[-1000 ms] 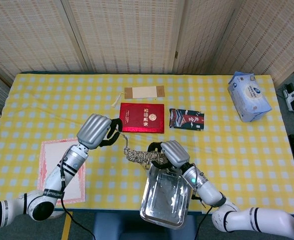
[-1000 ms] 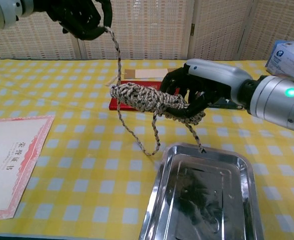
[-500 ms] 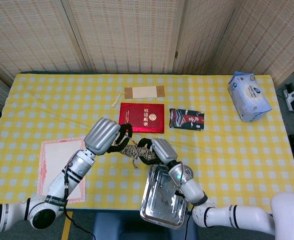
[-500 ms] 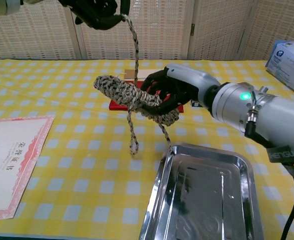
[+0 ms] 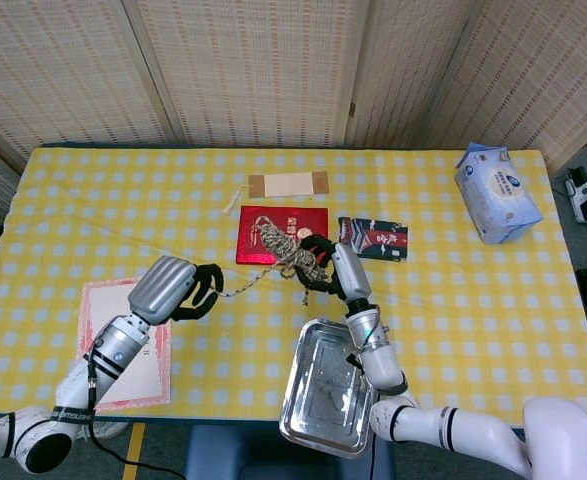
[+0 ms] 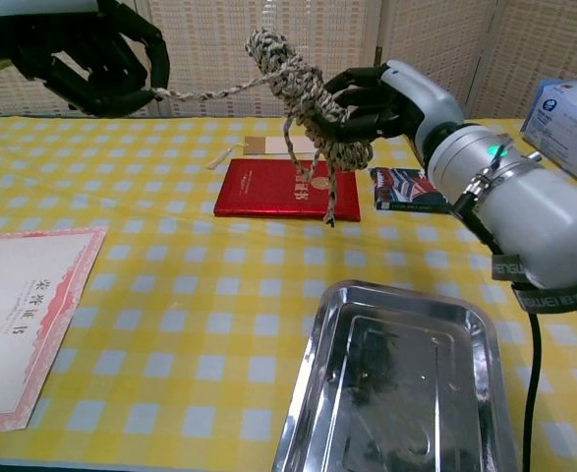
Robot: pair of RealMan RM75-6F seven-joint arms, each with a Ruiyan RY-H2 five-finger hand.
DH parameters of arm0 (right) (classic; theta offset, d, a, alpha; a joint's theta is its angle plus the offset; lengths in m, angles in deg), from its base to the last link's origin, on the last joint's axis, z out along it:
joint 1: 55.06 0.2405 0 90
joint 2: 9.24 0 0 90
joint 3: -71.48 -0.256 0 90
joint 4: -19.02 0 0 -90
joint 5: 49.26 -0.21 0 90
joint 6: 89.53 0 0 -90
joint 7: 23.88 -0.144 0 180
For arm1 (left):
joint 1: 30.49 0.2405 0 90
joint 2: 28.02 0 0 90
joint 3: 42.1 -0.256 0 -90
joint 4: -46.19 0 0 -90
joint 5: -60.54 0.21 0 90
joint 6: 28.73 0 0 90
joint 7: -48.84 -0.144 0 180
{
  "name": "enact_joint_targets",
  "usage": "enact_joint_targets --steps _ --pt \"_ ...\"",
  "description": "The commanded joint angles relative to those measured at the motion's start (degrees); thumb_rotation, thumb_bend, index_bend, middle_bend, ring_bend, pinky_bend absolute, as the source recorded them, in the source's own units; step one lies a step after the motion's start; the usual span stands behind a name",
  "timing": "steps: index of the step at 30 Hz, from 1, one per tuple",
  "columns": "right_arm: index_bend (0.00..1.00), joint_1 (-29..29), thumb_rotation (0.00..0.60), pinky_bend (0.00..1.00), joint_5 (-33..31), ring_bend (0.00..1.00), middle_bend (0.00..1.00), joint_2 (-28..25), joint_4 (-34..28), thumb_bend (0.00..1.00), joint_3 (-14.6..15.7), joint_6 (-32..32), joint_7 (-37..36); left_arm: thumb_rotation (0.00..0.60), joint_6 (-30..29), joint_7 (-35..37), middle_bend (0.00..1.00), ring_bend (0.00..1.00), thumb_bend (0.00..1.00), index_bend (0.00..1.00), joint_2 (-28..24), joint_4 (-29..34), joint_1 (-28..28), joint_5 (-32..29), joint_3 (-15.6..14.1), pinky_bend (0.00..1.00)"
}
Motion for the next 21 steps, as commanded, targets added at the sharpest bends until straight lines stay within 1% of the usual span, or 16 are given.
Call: enact_joint_targets --steps 1,4,9,14,21 --pt "0.75 -1.2 0.600 0.59 2.7 0.74 0.68 0.9 2.0 0.58 -1.7 2.2 -5.0 0.600 1.1 5.6 0.83 0.80 0.54 0.64 -1.3 -3.7 2.5 2.5 -2.5 0.77" --pt "0.76 -1.7 0.600 0.60 3.8 0.75 0.68 1.0 2.5 0.58 -2.7 3.1 -8.8 0.600 2.8 9.5 0.83 0.80 0.54 0.64 -1.7 -6.5 3.3 3.2 -3.8 0.77" --pt "0.76 -2.8 0.600 0.61 4.6 0.76 0.68 -0.8 1.0 0.58 -2.9 1.2 -14.5 0.600 4.7 11.9 0.83 0.80 0.54 0.65 -0.9 -11.6 3.9 2.9 -5.2 0.77" --pt "0.76 -3.9 0.600 0.61 5.9 0.76 0.68 -3.1 -0.9 0.58 -2.0 -1.0 -19.0 0.600 6.3 11.6 0.83 0.80 0.54 0.65 0.8 -15.8 3.8 -0.1 -5.0 0.77" --pt "0.77 -5.0 0.600 0.61 7.7 0.76 0.68 -6.6 -3.4 0.58 -0.6 -3.9 -23.7 0.600 8.1 8.2 0.83 0.80 0.54 0.65 3.2 -21.3 2.9 -6.1 -4.1 0.77"
